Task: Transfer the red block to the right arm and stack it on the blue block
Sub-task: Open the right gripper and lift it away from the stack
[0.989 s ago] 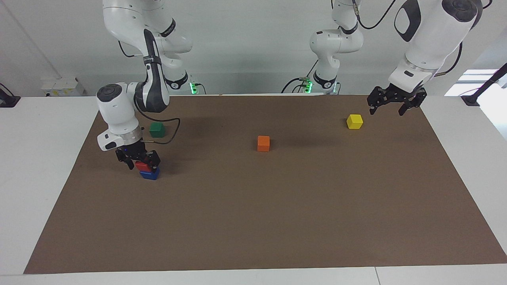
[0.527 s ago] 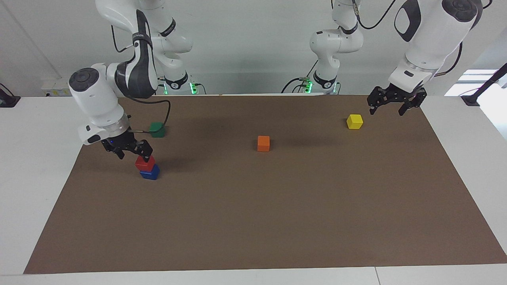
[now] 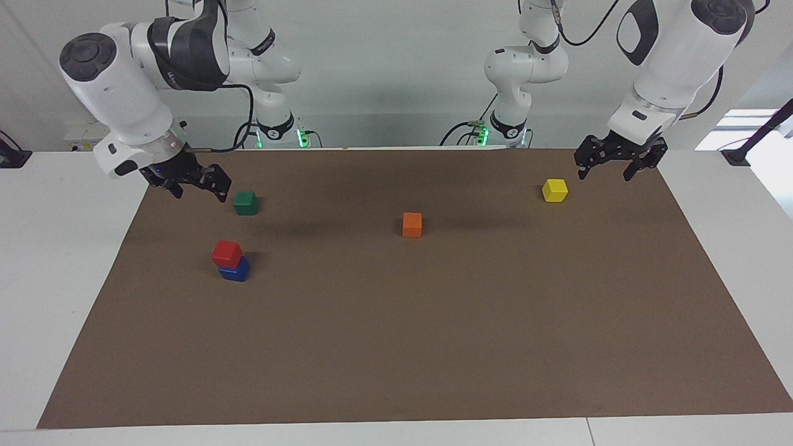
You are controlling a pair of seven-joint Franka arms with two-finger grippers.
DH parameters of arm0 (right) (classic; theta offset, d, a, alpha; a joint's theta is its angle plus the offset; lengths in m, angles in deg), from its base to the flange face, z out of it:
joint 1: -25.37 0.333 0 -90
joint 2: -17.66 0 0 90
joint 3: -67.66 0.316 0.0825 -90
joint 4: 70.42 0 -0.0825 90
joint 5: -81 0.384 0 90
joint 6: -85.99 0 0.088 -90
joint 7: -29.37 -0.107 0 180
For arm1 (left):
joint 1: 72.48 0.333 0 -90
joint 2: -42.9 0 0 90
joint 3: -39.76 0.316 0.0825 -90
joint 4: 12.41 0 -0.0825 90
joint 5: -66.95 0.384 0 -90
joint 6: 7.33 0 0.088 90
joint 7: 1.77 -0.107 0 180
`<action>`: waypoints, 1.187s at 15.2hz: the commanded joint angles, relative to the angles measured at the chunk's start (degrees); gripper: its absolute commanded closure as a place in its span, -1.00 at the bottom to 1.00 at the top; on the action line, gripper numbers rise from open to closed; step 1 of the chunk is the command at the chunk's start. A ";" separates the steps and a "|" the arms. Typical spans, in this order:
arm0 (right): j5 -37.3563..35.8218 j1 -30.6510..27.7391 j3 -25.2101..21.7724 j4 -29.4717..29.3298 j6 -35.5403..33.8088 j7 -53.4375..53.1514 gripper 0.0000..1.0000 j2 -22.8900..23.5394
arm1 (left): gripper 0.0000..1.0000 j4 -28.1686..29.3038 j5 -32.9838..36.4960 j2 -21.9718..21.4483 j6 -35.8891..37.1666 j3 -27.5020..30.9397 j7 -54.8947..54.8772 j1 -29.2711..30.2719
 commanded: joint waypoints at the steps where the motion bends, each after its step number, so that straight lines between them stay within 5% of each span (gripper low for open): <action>1: -0.21 -0.57 0.10 -1.35 -1.36 1.04 -1.00 0.68 | -1.00 0.57 0.15 -0.67 0.33 -0.23 -0.29 0.54; 4: 0.84 -0.92 0.01 -5.03 -3.04 1.04 -1.00 1.20 | -1.00 0.57 0.15 -0.67 0.33 -0.23 -0.29 0.54; 18: 0.84 -1.19 -0.34 -1.89 -2.42 2.01 -1.00 -1.32 | -1.00 0.57 0.15 -0.76 0.33 -0.23 -0.29 0.54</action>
